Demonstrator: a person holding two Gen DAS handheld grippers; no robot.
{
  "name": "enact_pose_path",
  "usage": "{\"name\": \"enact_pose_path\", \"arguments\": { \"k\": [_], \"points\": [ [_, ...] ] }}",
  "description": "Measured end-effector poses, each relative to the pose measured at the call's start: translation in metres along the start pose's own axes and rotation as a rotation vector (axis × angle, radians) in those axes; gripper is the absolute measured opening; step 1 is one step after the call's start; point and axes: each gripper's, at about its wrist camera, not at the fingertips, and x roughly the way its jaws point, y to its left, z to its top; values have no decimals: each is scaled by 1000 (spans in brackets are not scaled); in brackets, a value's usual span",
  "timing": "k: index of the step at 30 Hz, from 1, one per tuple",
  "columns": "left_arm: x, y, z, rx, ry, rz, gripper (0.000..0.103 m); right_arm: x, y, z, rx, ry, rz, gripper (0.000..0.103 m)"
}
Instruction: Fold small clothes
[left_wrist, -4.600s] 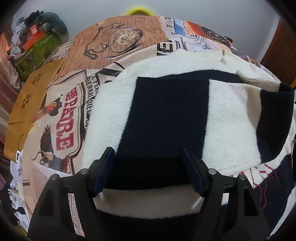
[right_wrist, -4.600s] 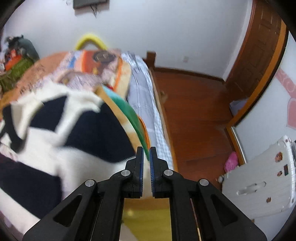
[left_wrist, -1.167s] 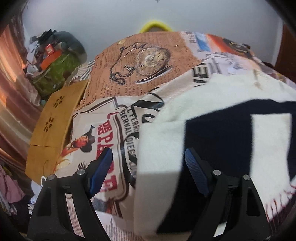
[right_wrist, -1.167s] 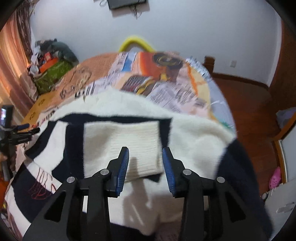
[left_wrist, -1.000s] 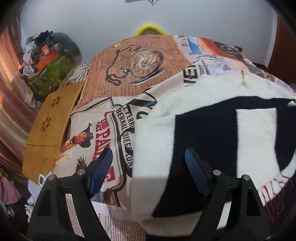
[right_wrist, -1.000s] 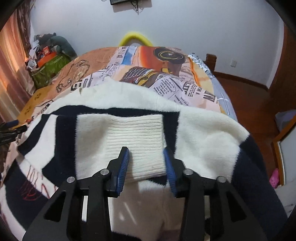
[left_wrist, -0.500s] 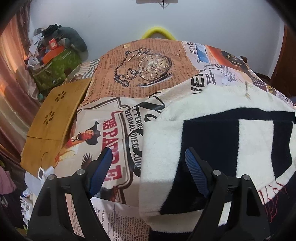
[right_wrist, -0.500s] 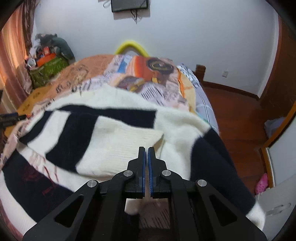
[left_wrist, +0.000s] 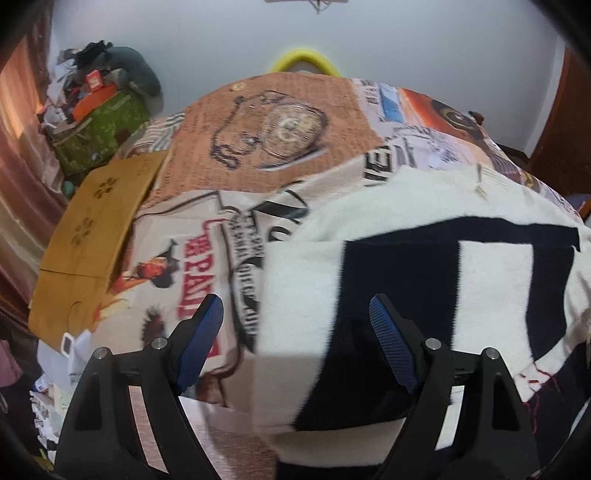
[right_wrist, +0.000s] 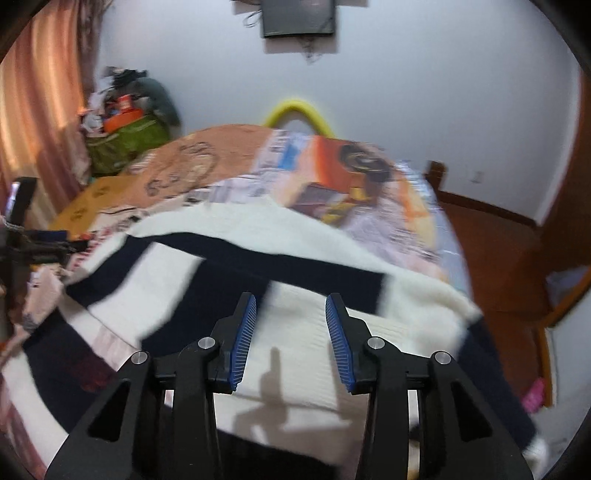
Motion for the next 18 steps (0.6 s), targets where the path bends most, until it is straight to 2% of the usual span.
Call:
{"name": "enact_pose_path", "arguments": {
  "k": [2, 3, 4, 7, 9, 12, 18],
  "points": [
    [9, -10, -3, 15, 32, -23, 81, 18, 15, 2, -8, 30, 41, 37],
    [13, -13, -5, 22, 40, -24, 81, 30, 22, 2, -18, 53, 54, 42],
    [18, -17, -8, 35, 54, -23, 81, 43, 28, 1, -26, 81, 63, 45],
    [36, -25, -18, 74, 124, 0, 82, 66, 37, -10, -21, 163, 86, 47],
    [35, -20, -25, 79, 119, -9, 86, 64, 36, -17, -15, 167, 86, 48],
    [30, -7, -32, 66, 125, -12, 88, 50, 25, -26, 17, 167, 104, 60],
    [20, 19, -52, 2, 147, -8, 91, 19, -6, -53, 121, 195, 89, 61]
  ]
}}
